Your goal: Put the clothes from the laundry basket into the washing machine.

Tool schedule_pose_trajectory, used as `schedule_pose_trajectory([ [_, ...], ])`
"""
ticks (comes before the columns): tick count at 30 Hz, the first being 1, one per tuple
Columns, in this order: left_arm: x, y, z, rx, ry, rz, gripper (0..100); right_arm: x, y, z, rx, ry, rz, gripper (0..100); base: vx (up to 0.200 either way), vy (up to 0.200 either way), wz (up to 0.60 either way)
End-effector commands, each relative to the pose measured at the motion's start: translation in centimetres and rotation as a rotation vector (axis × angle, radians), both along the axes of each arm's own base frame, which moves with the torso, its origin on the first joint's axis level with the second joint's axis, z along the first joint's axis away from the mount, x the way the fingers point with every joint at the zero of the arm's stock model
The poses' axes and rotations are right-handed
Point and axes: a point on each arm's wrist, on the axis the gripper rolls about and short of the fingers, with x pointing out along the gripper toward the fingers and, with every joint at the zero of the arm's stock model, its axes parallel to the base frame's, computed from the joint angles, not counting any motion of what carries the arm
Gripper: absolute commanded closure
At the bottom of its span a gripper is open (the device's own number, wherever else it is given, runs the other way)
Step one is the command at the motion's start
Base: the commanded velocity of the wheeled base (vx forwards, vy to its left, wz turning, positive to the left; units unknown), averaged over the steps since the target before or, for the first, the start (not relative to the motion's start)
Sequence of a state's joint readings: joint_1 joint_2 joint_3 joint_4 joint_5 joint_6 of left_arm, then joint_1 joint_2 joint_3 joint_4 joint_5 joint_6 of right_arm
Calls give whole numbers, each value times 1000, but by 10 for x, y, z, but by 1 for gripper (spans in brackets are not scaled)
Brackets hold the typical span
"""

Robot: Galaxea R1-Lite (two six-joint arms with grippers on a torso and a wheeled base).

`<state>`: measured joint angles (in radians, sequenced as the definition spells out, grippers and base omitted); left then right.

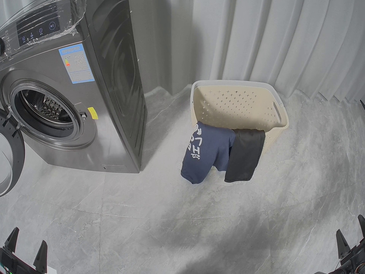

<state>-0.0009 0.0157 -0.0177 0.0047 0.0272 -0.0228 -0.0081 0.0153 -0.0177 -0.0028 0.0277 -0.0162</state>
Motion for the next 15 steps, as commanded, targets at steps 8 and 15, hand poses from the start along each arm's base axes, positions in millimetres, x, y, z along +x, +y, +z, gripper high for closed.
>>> schedule_pose_trajectory([
  [8,0,0,-5,0,2,-2,0,1,0,-5,-1,11,0,0,0,0,0],
  [15,0,0,-5,-3,3,-2,0,1,0,-5,-1,11,0,0,143,0,0],
])
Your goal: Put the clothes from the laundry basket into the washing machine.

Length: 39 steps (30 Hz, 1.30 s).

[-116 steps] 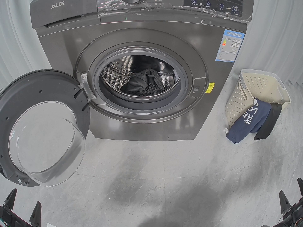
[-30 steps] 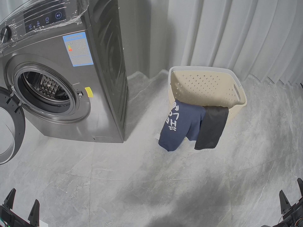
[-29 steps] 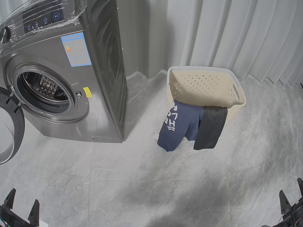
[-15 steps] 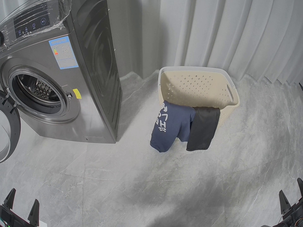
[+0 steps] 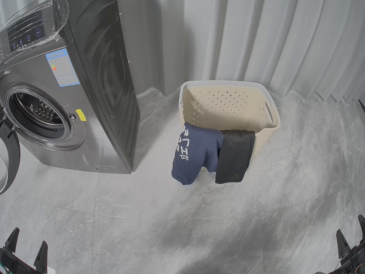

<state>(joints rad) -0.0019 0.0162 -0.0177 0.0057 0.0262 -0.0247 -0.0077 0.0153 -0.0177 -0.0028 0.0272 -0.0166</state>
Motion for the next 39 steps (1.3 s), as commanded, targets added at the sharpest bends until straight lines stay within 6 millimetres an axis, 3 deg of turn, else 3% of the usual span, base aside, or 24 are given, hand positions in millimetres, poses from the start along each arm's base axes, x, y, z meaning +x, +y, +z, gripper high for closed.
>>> schedule_pose_trajectory([
  [1,0,0,-5,-3,2,2,0,1,0,-5,0,11,0,0,200,0,0],
  [6,0,0,-5,-3,0,2,0,1,0,-5,0,11,2,0,200,0,0],
  [12,0,0,-5,-3,0,3,0,1,0,-5,0,11,2,0,0,0,0],
  [25,0,0,-4,-1,0,-3,0,1,0,-5,0,11,0,0,0,-200,0],
  [34,0,0,-4,-4,0,-4,0,1,0,-5,0,11,0,0,0,0,0],
  [39,0,0,-4,-1,0,-7,0,1,0,-5,0,11,0,0,200,0,0],
])
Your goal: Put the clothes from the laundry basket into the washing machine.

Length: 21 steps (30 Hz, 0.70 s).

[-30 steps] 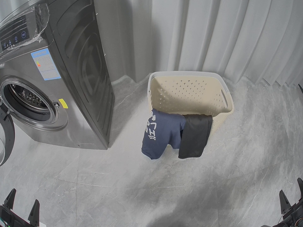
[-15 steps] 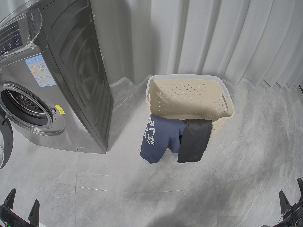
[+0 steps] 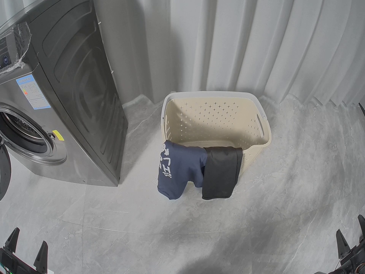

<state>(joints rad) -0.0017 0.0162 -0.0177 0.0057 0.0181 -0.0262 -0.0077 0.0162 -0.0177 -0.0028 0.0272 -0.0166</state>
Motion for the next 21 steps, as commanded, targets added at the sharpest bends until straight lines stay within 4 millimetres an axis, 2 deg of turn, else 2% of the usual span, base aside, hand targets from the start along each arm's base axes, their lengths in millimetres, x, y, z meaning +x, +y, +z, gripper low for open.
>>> schedule_pose_trajectory([
  [1,0,0,-4,-1,0,2,0,1,0,-5,0,10,0,0,200,0,0],
  [4,0,0,-5,-4,2,4,0,1,0,-5,0,10,2,0,200,0,0],
  [13,0,0,-4,-4,0,4,0,1,0,-5,0,10,0,0,0,0,0],
  [18,0,0,-4,-6,0,4,0,1,0,-5,0,10,0,0,0,-200,0],
  [21,0,0,-4,-6,0,5,0,1,0,-5,0,10,0,0,0,0,0],
])
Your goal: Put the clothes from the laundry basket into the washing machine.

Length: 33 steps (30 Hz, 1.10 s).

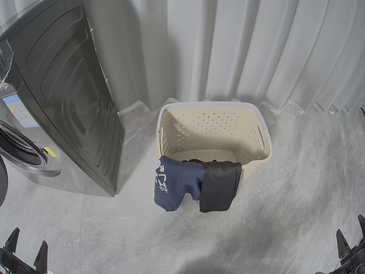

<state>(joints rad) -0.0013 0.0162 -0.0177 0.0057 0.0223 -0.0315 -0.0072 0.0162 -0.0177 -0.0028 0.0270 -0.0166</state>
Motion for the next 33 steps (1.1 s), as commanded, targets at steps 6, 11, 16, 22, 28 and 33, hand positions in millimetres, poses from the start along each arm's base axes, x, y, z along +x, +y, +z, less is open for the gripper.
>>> schedule_pose_trajectory([
  [6,0,0,-4,2,0,-1,0,1,0,-5,0,10,0,0,0,0,0],
  [11,0,0,-4,1,0,-1,0,1,0,-5,0,10,2,0,0,0,0],
  [16,0,0,-4,4,0,-1,0,1,0,-5,-2,12,5,0,0,0,0],
  [22,0,0,-4,2,0,-1,0,1,0,-5,1,10,6,0,67,0,0],
  [28,0,0,-4,2,0,-1,0,-2,0,5,1,-54,9,0,0,0,0],
  [33,0,0,-4,4,0,-3,0,2,0,54,59,-79,87,0,0,0,0],
])
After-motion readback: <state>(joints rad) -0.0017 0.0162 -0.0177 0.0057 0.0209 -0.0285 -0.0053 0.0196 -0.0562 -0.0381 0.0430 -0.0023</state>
